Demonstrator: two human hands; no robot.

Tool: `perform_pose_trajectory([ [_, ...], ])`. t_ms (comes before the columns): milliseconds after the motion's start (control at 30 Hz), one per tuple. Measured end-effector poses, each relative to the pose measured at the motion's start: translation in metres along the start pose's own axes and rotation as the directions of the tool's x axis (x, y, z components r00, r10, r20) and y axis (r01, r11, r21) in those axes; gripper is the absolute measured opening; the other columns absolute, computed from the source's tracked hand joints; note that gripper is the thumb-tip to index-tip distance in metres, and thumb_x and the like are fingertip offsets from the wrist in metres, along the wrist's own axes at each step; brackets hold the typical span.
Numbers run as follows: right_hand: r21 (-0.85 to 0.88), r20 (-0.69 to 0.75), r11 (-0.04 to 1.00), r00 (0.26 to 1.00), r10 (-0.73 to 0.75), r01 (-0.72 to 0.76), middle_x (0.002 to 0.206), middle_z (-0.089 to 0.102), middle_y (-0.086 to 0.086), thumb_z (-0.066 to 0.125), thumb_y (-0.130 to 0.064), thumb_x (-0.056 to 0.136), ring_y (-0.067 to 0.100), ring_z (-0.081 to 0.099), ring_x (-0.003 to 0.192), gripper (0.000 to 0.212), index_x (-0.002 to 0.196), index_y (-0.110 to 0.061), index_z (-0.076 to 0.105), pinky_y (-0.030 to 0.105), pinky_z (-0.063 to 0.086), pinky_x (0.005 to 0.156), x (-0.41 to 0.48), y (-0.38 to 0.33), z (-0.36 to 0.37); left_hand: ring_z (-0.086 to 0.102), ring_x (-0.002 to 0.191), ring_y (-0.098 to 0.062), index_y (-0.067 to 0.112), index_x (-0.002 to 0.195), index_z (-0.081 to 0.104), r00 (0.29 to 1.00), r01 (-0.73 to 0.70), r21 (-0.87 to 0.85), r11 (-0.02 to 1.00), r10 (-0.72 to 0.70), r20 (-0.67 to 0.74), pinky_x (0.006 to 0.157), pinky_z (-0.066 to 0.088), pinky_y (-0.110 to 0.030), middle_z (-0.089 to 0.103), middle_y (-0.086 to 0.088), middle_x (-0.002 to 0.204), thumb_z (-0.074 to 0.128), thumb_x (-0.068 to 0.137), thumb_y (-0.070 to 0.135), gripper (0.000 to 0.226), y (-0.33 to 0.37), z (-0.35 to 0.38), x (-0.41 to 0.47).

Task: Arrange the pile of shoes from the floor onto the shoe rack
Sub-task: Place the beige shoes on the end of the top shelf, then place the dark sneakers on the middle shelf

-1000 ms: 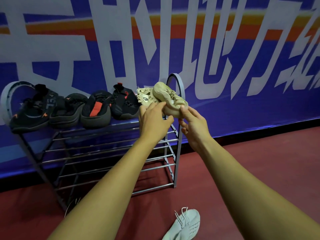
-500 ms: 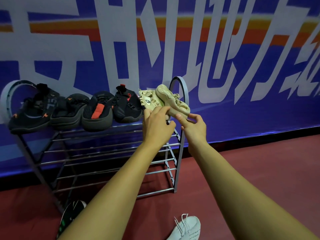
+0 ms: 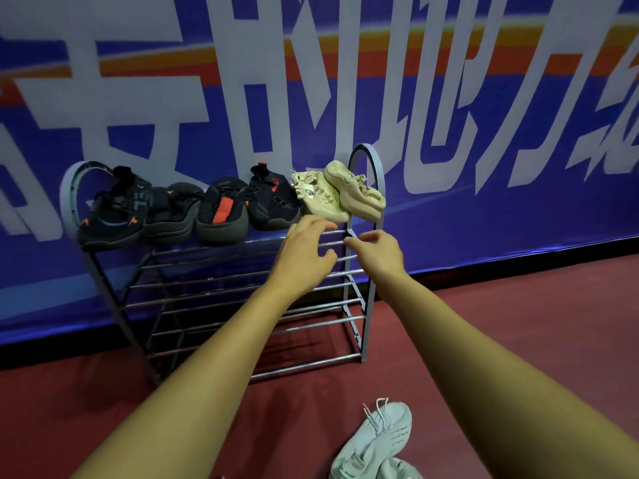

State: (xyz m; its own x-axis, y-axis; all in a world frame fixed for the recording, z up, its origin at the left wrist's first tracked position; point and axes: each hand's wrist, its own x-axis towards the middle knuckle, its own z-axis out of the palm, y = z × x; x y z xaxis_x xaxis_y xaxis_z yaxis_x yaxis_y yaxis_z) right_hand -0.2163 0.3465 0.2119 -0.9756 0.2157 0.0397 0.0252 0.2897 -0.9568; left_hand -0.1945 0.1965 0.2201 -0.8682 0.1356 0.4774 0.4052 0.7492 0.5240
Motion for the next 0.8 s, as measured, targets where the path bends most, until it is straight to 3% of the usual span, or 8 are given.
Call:
perform_pose_trajectory([
  [133,-0.146,0.107,0.986,0.992,-0.061,0.076,0.116,0.066,0.006,0.071,-0.037,0.089,0.022,0.060,0.102,0.035,0.114,-0.013,0.063,0.037,0.049,0.085,-0.026,-0.002,0.015,0.051,0.123,-0.020,0.019,0.131,0.059,0.990,0.101,0.056,0.993,-0.107,0.095,0.102,0.044,-0.039,0.055,0.000,0.132,0.065,0.086,0.018,0.045,-0.016,-0.020,-0.030],
  [267,-0.266,0.194,0.958,0.979,-0.058,0.110,0.114,0.069,0.011,0.071,-0.037,0.087,0.029,0.062,0.110,0.038,0.113,-0.010,0.065,0.043,0.051,0.094,-0.050,0.008,0.051,0.057,0.118,-0.021,0.017,0.128,0.062,0.968,0.199,0.126,0.972,-0.215,0.128,0.101,0.045,-0.035,0.059,-0.004,0.130,0.068,0.086,0.019,0.043,-0.043,-0.051,-0.065],
  [433,-0.389,0.365,0.904,0.931,-0.025,0.177,0.104,0.072,0.014,0.071,-0.040,0.087,0.033,0.065,0.105,0.030,0.095,-0.011,0.065,0.034,0.047,0.083,-0.072,0.030,0.115,0.057,0.121,-0.024,0.015,0.130,0.061,0.896,0.282,0.353,0.892,-0.377,0.236,0.102,0.044,-0.032,0.060,-0.009,0.131,0.068,0.086,0.021,0.046,-0.091,-0.093,-0.105],
  [667,-0.510,0.572,0.779,0.820,-0.008,0.363,0.121,0.067,0.017,0.069,-0.043,0.086,0.036,0.062,0.112,0.045,0.116,-0.010,0.062,0.036,0.049,0.087,-0.099,0.050,0.201,0.059,0.119,-0.025,0.016,0.131,0.060,0.796,0.347,0.510,0.787,-0.534,0.284,0.099,0.046,-0.032,0.061,-0.009,0.130,0.068,0.086,0.025,0.047,-0.169,-0.117,-0.168],
  [800,-0.554,0.658,0.700,0.752,0.038,0.450,0.123,0.067,0.015,0.068,-0.044,0.086,0.035,0.062,0.113,0.045,0.116,-0.012,0.062,0.037,0.050,0.088,-0.117,0.072,0.235,0.060,0.115,-0.028,0.014,0.130,0.061,0.727,0.344,0.558,0.755,-0.590,0.351,0.095,0.046,-0.031,0.064,-0.010,0.124,0.068,0.086,0.026,0.046,-0.207,-0.104,-0.201],
])
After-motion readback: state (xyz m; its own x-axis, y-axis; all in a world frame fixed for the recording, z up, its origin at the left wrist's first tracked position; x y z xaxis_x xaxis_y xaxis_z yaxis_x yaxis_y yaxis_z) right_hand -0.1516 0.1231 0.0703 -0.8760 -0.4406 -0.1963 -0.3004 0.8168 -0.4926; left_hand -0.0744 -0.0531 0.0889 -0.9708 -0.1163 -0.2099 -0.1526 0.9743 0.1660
